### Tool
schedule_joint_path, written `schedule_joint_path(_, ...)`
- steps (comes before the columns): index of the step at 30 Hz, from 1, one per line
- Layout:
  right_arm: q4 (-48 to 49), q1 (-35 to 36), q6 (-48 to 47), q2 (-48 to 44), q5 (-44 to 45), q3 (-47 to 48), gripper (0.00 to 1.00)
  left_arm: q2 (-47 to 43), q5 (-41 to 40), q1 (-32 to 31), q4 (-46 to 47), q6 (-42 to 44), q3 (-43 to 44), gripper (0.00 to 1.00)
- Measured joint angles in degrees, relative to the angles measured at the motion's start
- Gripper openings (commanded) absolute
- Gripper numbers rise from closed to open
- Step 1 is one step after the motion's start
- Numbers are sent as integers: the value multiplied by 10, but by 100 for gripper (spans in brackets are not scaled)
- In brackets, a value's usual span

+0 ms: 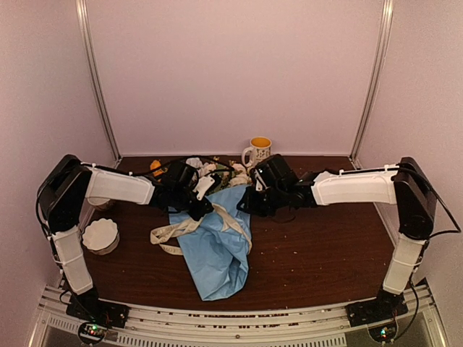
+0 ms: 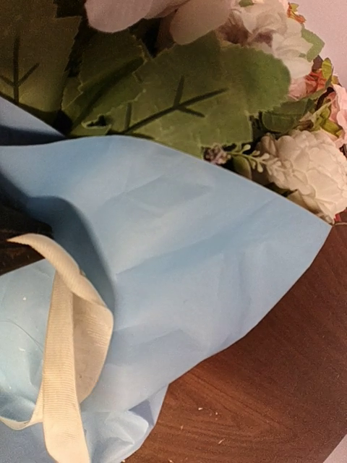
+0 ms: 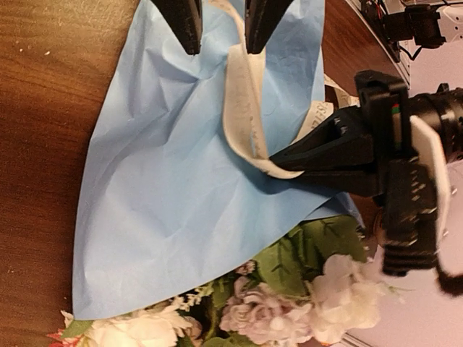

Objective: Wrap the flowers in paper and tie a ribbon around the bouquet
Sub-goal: Cross the ribbon over the folded bouquet.

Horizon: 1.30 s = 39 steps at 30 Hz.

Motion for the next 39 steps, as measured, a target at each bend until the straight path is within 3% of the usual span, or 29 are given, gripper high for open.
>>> schedule_joint_path(5, 10, 55, -5, -35, 28, -21, 21, 0, 4, 0, -1, -1, 0, 0)
schedule_joint_path(10, 10, 103, -3, -11, 43, -5, 21, 0, 11, 0, 0, -1, 0, 0)
schedule_joint_path(17, -27, 100, 6, 50, 84, 32, 26, 0, 13, 0, -3, -2, 0, 0)
schedule_joint_path(23, -42, 95, 4, 78, 112, 57, 37, 0, 14, 0, -3, -2, 0, 0)
schedule_joint_path(30, -52, 94, -6, 110, 130, 96, 39, 0, 14, 0, -5, -2, 0, 0)
schedule_joint_path(32, -52, 94, -7, 118, 132, 99, 35, 0, 15, 0, -5, -2, 0, 0)
schedule_joint_path(38, -54, 91, -22, 127, 148, 99, 1, 0, 22, 0, -8, -2, 0, 0)
schedule_joint_path(39, -53, 89, -23, 127, 148, 99, 0, 0, 24, 0, -9, -2, 0, 0)
